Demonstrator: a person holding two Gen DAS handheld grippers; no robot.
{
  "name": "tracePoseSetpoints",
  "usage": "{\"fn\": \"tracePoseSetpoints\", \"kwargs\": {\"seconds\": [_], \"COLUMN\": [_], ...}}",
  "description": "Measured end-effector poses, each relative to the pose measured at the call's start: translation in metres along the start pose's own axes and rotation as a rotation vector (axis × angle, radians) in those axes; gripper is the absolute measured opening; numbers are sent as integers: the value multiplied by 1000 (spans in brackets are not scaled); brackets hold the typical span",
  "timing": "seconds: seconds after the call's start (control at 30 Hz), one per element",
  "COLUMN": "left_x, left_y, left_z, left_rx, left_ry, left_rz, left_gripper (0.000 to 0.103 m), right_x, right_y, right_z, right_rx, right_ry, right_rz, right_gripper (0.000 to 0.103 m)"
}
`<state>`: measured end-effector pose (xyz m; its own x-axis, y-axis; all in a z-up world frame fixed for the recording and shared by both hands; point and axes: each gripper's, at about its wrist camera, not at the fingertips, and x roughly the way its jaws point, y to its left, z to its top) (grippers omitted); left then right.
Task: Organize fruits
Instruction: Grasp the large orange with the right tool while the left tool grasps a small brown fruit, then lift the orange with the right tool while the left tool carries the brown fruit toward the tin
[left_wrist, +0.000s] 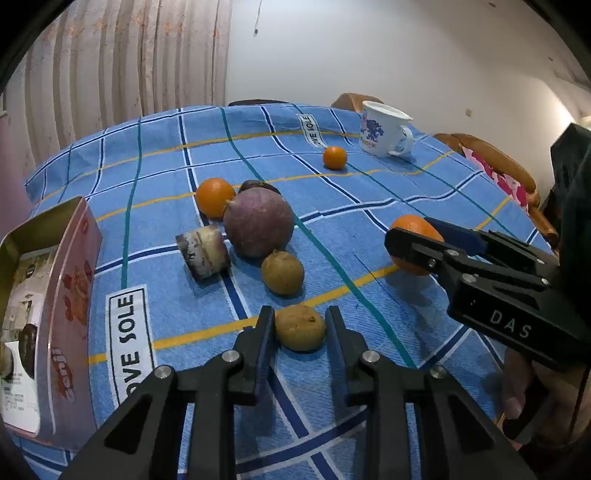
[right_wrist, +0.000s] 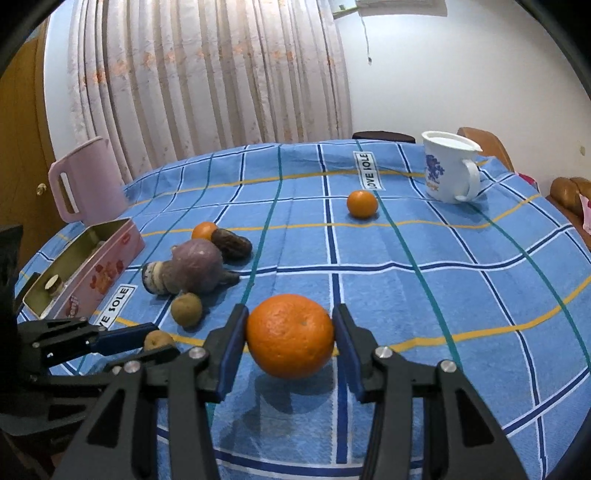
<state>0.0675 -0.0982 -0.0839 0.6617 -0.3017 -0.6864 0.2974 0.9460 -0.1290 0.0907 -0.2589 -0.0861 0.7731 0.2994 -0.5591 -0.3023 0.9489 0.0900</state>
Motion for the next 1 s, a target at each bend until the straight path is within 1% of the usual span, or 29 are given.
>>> {"fn": "tracePoseSetpoints", "kwargs": {"seconds": [0.13, 0.3, 0.53, 0.8, 1.0], "left_x": [-7, -15, -26, -33, -35], "left_y": [1, 1, 4, 2, 1], "left_z": [-2, -3, -5, -8, -9], "left_rx": [-5, -7, -26, -23, -16], "left_ry": [-41, -95, -165, -212, -231], "left_rz": [11, 29, 45, 65, 75], "left_gripper": [30, 30, 30, 30, 30], "right_x": [-6, -9, -16, -21, -25], "right_y": [2, 5, 8, 10, 12], "right_z": [-2, -2, -4, -5, -7], "right_rx": [-8, -23, -46, -63, -71], "right_ry": [-36, -58, -102, -137, -160], "right_rz": [10, 12, 37, 44, 47], "right_gripper": [50, 50, 50, 50, 50]}}
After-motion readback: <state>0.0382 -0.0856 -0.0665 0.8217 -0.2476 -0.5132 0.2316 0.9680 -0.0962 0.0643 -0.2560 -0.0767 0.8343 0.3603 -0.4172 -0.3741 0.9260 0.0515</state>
